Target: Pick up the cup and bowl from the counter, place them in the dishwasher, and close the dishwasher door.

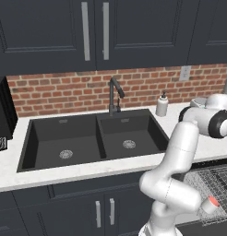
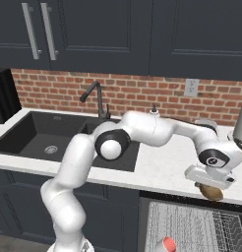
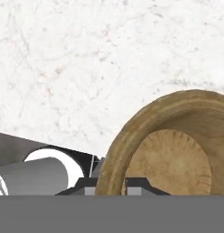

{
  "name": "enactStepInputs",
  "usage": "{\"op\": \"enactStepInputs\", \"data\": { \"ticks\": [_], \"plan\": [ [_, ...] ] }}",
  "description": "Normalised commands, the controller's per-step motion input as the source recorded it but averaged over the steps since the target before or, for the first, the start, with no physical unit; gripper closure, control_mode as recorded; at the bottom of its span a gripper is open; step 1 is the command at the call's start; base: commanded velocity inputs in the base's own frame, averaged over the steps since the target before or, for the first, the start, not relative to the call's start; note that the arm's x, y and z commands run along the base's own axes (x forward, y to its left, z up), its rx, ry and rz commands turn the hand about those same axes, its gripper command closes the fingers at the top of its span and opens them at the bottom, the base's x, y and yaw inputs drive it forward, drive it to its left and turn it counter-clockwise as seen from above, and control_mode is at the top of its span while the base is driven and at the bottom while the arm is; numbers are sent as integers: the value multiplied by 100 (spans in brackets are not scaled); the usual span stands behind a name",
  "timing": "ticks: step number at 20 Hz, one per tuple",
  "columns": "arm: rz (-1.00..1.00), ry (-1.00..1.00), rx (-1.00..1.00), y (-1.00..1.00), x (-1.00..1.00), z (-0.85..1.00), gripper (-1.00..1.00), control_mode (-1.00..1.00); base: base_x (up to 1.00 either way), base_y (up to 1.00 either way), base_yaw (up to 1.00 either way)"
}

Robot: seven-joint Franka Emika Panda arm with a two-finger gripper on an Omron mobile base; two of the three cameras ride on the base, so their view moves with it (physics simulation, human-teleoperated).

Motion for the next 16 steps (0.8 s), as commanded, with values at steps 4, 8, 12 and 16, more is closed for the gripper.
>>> {"op": "enactStepInputs", "data": {
  "ticks": [4,8,12,16],
  "plan": [
    [25,-12,2,83,-100,1,100,-100,0,0,0],
    [26,-16,0,84,-100,-26,100,-100,0,0,0],
    [30,-16,12,43,-85,-71,100,-100,0,0,0],
    [22,-8,17,16,-34,-91,100,-100,0,0,0]
  ]
}}
